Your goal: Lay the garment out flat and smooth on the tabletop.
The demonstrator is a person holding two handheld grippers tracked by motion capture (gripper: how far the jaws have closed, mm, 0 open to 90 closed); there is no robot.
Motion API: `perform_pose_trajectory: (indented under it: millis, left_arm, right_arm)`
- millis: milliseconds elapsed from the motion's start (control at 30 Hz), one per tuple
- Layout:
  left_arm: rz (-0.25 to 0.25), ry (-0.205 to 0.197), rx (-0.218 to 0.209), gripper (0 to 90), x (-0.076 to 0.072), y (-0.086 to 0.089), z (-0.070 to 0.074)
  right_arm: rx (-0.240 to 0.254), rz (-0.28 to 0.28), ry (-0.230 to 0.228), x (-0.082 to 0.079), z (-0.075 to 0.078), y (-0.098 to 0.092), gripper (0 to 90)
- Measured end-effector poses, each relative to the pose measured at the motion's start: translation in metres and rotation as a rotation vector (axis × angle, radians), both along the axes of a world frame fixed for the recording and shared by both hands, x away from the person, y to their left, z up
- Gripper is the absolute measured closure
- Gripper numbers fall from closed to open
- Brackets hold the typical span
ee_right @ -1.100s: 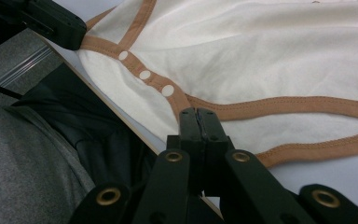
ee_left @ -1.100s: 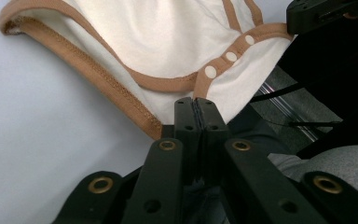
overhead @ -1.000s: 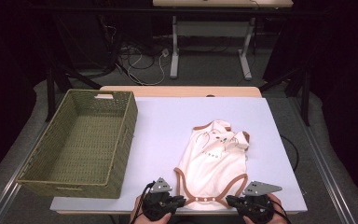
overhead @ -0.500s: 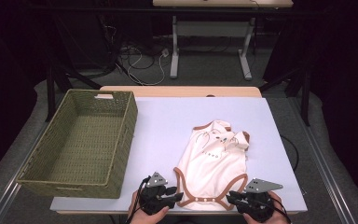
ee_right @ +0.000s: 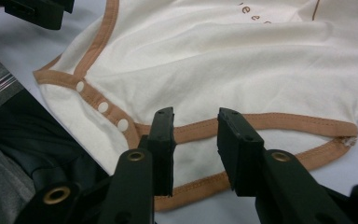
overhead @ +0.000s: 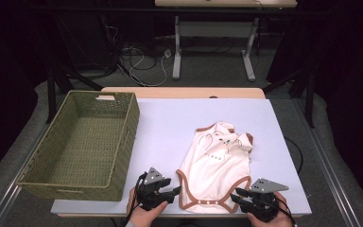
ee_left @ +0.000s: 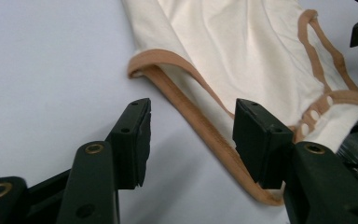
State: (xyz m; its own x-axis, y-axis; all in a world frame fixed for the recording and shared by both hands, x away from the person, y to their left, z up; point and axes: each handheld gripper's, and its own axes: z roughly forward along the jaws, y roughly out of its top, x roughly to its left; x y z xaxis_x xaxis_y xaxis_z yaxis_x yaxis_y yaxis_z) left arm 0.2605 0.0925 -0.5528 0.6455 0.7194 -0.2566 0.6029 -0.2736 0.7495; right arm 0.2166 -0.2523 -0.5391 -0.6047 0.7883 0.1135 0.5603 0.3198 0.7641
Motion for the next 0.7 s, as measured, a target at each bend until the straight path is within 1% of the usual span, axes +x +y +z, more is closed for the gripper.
perform_pose_trajectory:
  millis: [33, 67, 133, 167, 233, 267, 300, 333, 367, 433, 467, 533, 567, 633, 700]
  left_arm:
    - [0.003, -0.015, 0.009, 45.1, 0.002, 0.002, 0.000]
    - [0.014, -0.026, 0.010, 43.9, 0.004, 0.002, 0.001]
    - [0.029, -0.039, 0.014, 41.6, 0.010, 0.003, 0.001]
    - [0.034, -0.044, 0.023, 40.4, 0.013, 0.005, 0.002]
    - [0.058, -0.051, 0.005, 37.8, 0.019, 0.005, 0.003]
    - [0.069, -0.056, 0.007, 36.7, 0.022, 0.006, 0.003]
    - [0.074, -0.064, 0.015, 36.2, 0.026, 0.006, 0.004]
    - [0.083, -0.063, 0.009, 35.8, 0.029, 0.005, 0.005]
    - [0.087, -0.073, 0.017, 35.6, 0.034, 0.005, 0.006]
    - [0.095, -0.074, 0.009, 35.4, 0.040, 0.003, 0.007]
    - [0.093, -0.075, 0.016, 35.4, 0.044, 0.002, 0.007]
    - [0.101, -0.077, 0.024, 35.5, 0.051, -0.001, 0.006]
    - [0.103, -0.069, 0.027, 35.5, 0.055, -0.002, 0.004]
    - [0.101, -0.059, 0.048, 36.6, 0.062, -0.004, 0.002]
    - [0.107, -0.049, 0.053, 37.9, 0.067, -0.006, -0.001]
  right_arm:
    - [-0.001, -0.003, 0.000, 0.000, 0.000, 0.000, 63.3]
    - [-0.006, -0.004, -0.013, 0.001, -0.001, -0.001, 61.7]
    - [-0.004, -0.013, -0.025, 0.003, -0.001, -0.002, 59.2]
    - [-0.007, -0.018, -0.026, 0.003, -0.002, -0.002, 58.3]
    - [-0.014, -0.020, -0.033, 0.005, -0.002, -0.003, 56.1]
    - [-0.013, -0.026, -0.036, 0.005, -0.001, -0.002, 54.8]
    - [-0.010, -0.024, -0.054, 0.007, -0.001, -0.002, 53.5]
    - [-0.015, -0.032, -0.055, 0.007, 0.000, -0.003, 52.5]
    - [-0.012, -0.035, -0.065, 0.008, 0.000, -0.003, 51.9]
    - [-0.009, -0.047, -0.074, 0.010, 0.002, -0.005, 51.3]
    - [-0.016, -0.054, -0.078, 0.011, 0.002, -0.006, 51.3]
    - [-0.013, -0.063, -0.083, 0.012, 0.003, -0.008, 51.3]
    - [-0.006, -0.066, -0.083, 0.013, 0.004, -0.009, 51.3]
    - [-0.003, -0.070, -0.090, 0.014, 0.003, -0.011, 51.3]
    - [0.000, -0.078, -0.085, 0.014, 0.003, -0.012, 51.3]
